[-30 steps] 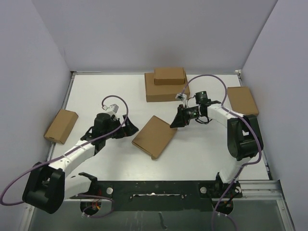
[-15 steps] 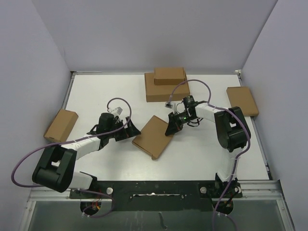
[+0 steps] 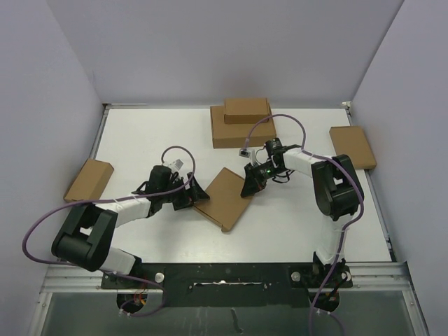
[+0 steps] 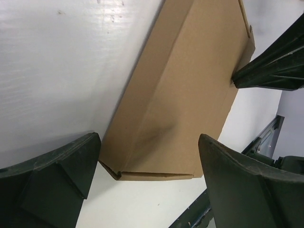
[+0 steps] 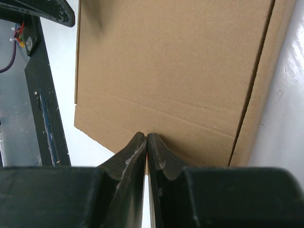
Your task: Fold the paper box
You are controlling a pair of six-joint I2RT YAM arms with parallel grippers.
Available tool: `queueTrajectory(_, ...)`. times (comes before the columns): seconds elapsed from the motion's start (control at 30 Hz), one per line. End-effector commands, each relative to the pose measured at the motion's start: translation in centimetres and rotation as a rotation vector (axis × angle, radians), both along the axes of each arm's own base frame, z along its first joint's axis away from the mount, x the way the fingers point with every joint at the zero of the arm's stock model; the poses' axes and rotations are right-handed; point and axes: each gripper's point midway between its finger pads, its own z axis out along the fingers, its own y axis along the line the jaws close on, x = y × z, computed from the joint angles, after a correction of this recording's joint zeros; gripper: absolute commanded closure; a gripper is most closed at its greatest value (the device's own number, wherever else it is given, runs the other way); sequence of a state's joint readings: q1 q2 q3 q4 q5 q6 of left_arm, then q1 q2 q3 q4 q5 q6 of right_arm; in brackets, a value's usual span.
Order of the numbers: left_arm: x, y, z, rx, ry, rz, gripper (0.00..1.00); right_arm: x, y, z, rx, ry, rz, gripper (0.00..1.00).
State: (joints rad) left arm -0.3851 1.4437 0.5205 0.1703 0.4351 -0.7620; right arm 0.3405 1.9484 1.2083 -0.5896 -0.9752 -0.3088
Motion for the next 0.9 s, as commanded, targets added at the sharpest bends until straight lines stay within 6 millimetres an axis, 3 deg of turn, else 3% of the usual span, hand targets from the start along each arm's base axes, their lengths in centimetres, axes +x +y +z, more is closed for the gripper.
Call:
queueTrajectory(0.0,0.5,-1.0,0.4,-0.026,0.002,-0.004,0.15,0.4,-1.3,-1.6,-0.074,-0.003,-0.003,0.92)
queueTrajectory(0.33,0.5,-2.2,0.7,-0.109,0.011,0.011,0.24,0.2,-1.9,-2.1,-0.083,0.027,-0.006,0.92)
queueTrajectory(0.63,0.5,-4.4,1.9,-0.190,-0.052,-0.026,0.32,0.3,-1.9,-2.1,-0.077,0.030,-0.006,0.92)
queueTrajectory(0.87,0.2,-5.7,2.3,-0.213,-0.083,-0.072,0.50,0.3,-1.8,-2.0,-0.070,0.030,-0.001,0.92)
